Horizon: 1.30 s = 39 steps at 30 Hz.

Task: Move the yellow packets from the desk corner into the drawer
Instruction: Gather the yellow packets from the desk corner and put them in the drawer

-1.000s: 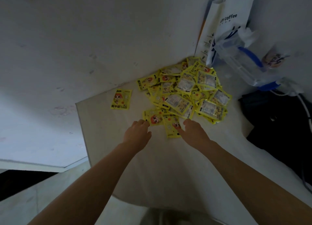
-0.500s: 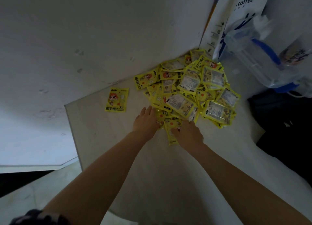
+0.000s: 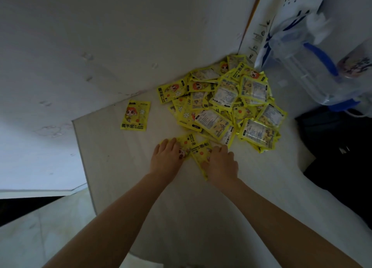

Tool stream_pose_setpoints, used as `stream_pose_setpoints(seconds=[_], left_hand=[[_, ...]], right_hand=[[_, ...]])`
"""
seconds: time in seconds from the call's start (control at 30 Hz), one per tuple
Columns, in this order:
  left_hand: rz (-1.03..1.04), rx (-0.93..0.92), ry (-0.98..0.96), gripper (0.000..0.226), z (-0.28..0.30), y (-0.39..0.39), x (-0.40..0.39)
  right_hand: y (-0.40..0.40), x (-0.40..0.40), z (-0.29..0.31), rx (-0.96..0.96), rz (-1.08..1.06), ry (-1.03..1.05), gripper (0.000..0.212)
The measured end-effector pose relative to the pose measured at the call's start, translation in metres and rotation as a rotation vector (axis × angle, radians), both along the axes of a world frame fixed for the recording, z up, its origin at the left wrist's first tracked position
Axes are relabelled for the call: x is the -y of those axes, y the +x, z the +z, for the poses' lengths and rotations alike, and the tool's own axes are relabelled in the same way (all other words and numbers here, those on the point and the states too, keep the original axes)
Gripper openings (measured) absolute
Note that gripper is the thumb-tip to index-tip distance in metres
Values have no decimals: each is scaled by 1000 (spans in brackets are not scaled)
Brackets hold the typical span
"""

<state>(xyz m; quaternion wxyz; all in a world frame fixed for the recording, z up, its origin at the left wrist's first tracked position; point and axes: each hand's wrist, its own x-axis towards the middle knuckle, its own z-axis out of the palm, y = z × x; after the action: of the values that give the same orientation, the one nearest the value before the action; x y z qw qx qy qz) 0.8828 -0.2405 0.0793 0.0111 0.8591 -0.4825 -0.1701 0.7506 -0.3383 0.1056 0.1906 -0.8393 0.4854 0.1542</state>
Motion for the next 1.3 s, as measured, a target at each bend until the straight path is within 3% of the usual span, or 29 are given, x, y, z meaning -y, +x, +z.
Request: stream_pose_setpoints(seconds=[0.1,0.17,0.3,0.43,0.63,0.77,0.9,1.0,1.2,1.3], left_hand=[[36,-17,-73,55,6,-3,-8],[74,-70,-54,43,8,-4,-11],[137,-117,-19,50,4,-1,-14],[169,-121,-22,41,8,-2,-12],[202,-69,11,67,13,-8,-11],[220,-85,51,50,15,-7,-12],[249,-124,94,57,17,-2,-12],[255,-190,113,49,23,4,-11],[527,-391,-9,43,35,42,-8],[622,-366,-70,60,39,71,-1]], right_hand=[[-7,-2,2,-9,10,20,47],[-10,-4,2,-17,8,46,47],[-17,-6,2,-34,-11,108,55],[-24,-5,3,-28,-7,117,56],[-30,-4,5,-31,40,139,56],[-30,-1,6,10,36,230,53],[-28,5,9,67,5,322,40],[-24,12,15,110,15,322,41],[-2,42,35,186,-17,280,48],[11,63,37,256,-23,279,52]])
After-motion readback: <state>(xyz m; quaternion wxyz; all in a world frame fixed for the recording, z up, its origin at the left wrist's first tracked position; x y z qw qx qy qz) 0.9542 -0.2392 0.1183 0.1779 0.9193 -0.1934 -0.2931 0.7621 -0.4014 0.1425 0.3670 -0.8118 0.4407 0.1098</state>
